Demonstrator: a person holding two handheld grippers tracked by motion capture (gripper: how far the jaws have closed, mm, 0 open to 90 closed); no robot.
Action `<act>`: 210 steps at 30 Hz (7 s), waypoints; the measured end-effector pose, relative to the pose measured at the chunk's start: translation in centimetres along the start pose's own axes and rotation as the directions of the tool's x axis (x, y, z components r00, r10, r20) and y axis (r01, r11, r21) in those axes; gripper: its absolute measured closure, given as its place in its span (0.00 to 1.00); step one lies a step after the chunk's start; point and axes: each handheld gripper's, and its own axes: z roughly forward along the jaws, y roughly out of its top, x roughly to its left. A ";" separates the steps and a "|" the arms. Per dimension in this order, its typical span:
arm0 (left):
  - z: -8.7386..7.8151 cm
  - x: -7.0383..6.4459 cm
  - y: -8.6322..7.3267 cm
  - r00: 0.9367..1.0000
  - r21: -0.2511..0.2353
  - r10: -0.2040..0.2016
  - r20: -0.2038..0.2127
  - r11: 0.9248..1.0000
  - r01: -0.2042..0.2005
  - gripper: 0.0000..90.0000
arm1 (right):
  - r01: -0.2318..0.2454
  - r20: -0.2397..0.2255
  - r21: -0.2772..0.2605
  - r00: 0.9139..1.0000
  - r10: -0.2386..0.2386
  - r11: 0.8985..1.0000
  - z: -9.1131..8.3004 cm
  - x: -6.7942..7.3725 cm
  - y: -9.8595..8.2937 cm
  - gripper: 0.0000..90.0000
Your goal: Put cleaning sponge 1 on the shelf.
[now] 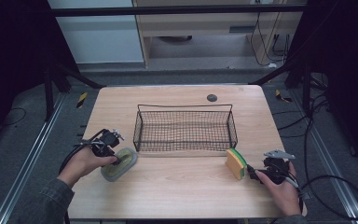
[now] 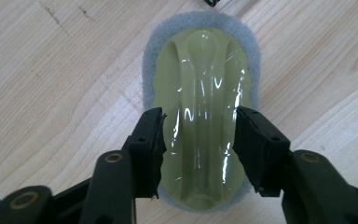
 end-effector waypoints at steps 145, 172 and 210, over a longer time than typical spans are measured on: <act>-4.9 -4.9 15.1 0.724 -0.042 0.653 -0.224 0.735 -0.676 0.79 | -0.001 -0.002 -0.007 1.000 0.001 1.000 0.3 0.0 0.2 0.01; -2.6 -3.9 14.6 0.748 -0.038 0.637 -0.187 0.756 -0.653 0.78 | 0.001 -0.002 -0.008 1.000 -0.001 1.000 0.3 0.0 0.2 0.01; 0.5 -4.0 14.6 0.759 -0.011 0.637 -0.131 0.765 -0.644 0.78 | -0.002 -0.003 -0.009 1.000 0.002 1.000 0.3 0.0 0.2 0.01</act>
